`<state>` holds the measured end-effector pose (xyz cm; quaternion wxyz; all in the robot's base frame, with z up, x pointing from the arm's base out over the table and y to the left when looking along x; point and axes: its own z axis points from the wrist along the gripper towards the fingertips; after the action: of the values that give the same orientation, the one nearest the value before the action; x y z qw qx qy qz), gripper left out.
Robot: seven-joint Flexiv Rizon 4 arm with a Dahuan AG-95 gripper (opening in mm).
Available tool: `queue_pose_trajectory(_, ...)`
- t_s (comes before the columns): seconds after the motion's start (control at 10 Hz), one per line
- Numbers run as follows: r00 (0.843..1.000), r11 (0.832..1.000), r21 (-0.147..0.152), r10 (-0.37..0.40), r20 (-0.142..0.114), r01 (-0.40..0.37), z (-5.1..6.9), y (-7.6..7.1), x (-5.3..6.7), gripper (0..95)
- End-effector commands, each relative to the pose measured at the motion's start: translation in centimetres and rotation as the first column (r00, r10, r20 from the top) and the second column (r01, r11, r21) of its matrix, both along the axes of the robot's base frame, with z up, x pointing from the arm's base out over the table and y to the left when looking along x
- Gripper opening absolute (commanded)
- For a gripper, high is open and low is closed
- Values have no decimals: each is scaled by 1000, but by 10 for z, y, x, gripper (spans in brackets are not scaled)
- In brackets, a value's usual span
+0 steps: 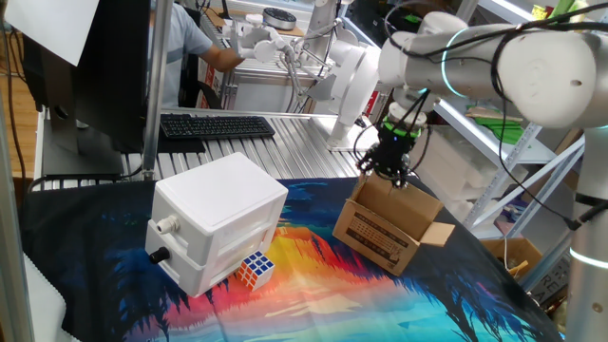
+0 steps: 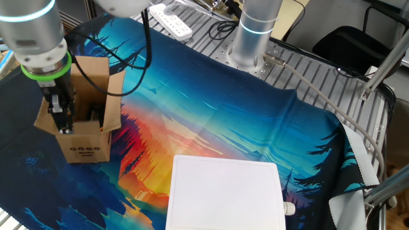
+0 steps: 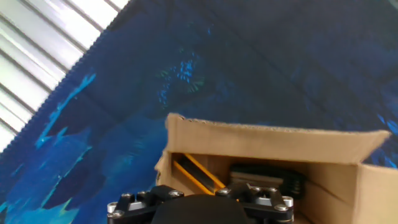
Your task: Cover the box
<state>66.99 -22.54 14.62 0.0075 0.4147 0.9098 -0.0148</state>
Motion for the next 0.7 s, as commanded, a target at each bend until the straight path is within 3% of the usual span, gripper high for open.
queue_pose_trajectory(0.1, 1000, 1000, -10, 3, 1, -3, 0, -2, -14, 760)
queue_pose_trajectory(0.3, 1000, 1000, -2, 6, -7, -6, 7, -6, -18, 760)
queue_pose_trajectory(0.7, 1000, 1000, 3, -7, -5, 7, 3, -7, -17, 760)
